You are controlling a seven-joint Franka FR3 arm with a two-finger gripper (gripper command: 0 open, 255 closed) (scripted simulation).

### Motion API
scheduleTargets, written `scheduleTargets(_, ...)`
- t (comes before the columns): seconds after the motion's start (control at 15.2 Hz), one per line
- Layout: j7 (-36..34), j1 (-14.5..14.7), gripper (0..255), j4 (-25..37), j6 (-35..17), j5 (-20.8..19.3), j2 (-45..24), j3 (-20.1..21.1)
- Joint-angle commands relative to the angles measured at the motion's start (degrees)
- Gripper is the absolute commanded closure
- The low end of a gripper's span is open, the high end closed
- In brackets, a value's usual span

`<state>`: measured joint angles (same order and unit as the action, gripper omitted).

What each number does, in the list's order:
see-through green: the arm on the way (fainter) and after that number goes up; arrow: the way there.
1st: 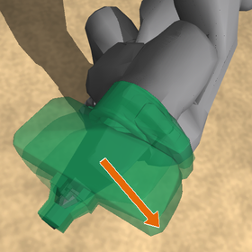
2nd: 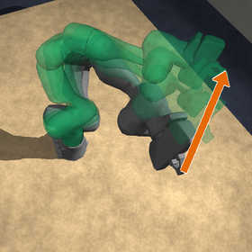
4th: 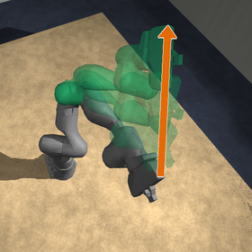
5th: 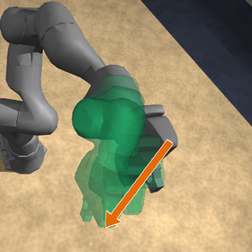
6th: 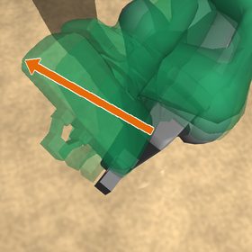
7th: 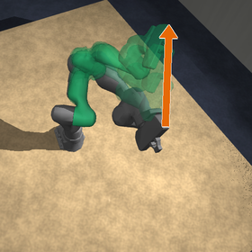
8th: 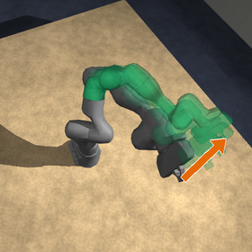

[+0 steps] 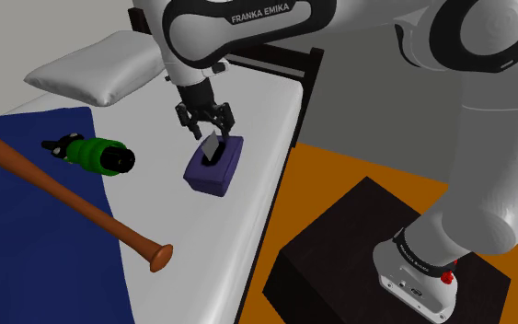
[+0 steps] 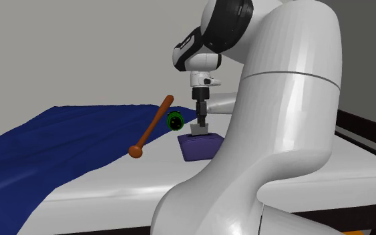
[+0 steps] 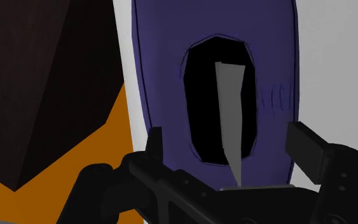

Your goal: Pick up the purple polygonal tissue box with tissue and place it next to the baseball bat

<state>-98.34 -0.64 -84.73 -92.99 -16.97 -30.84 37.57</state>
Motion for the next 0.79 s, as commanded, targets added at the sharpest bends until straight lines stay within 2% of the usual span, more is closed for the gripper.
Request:
scheduleTargets(0.0, 0.01, -0.01, 0, -0.05, -0.01, 0.02, 0.0, 0.01)
scheduleTargets(0.07, -0.05, 0.22, 0, 0.47, 0.26, -0.09, -0.28, -0.03)
scheduleTargets(0.33, 0.38, 2.92, 0, 10.96, 8.52, -0.59, -2.31, -0.22)
scheduleTargets(0.73, 0.38, 2.92, 0, 10.96, 8.52, -0.58, -2.3, -0.23)
